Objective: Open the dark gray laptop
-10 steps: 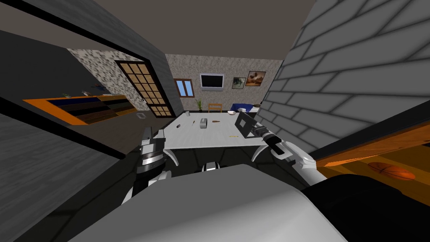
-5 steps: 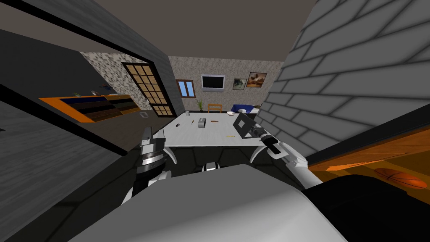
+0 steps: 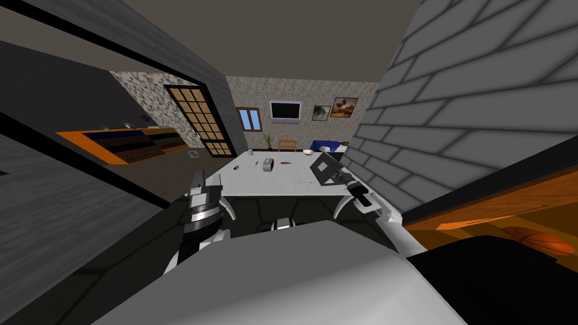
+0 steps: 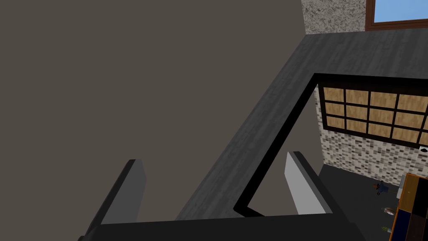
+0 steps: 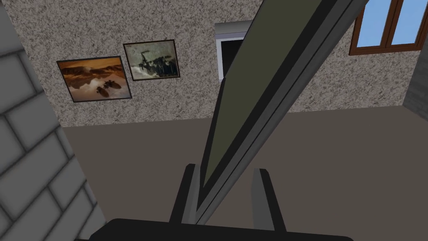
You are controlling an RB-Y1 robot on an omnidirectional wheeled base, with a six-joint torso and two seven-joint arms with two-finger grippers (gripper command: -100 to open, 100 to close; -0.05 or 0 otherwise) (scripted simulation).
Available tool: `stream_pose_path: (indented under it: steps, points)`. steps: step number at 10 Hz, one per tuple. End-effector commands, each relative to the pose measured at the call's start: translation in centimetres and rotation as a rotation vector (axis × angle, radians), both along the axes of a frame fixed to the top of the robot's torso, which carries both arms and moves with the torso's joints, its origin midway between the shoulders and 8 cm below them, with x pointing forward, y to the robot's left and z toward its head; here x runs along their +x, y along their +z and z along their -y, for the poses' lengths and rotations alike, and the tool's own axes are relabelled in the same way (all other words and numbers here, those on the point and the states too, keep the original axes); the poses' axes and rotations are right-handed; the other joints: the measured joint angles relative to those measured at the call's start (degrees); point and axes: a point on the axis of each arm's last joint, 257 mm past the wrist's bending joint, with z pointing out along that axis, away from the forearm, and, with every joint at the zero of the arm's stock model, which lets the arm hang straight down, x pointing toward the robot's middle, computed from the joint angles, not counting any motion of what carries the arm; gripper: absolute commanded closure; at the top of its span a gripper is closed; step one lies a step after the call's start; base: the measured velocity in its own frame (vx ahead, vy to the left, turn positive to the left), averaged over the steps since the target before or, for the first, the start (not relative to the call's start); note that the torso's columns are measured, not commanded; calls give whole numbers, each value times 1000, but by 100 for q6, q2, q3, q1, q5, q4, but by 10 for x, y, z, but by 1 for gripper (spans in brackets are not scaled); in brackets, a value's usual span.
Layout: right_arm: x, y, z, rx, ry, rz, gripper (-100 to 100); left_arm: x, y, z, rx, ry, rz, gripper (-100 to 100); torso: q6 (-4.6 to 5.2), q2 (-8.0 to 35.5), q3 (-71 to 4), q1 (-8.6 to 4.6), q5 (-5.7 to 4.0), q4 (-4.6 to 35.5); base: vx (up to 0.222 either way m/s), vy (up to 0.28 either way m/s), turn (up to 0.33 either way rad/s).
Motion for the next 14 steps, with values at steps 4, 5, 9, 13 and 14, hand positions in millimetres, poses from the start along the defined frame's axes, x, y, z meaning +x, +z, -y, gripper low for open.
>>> stream_pose_path:
  steps: [4,5,9,13,14]
  points:
    - [3,-58,-18,240,-12,-11,100,0,0,0,0,0,0,0,-9,-7,-4,16,-7,-13,-30,-87,13]
    - [3,-58,-18,240,-12,-11,100,0,0,0,0,0,0,0,-9,-2,-2,25,-3,-10,-20,-55,-22]
    - [4,-58,-18,273,-21,3,100,0,0,0,0,0,0,0,-35,5,-3,72,38,16,-13,-18,-3]
    - [7,-43,-6,319,-38,12,-100,0,0,0,0,0,0,0,1,45,18,71,64,52,-17,-3,19]
    - [8,-37,-2,319,-41,13,-100,0,0,0,0,0,0,0,4,50,22,65,65,55,-29,38,23]
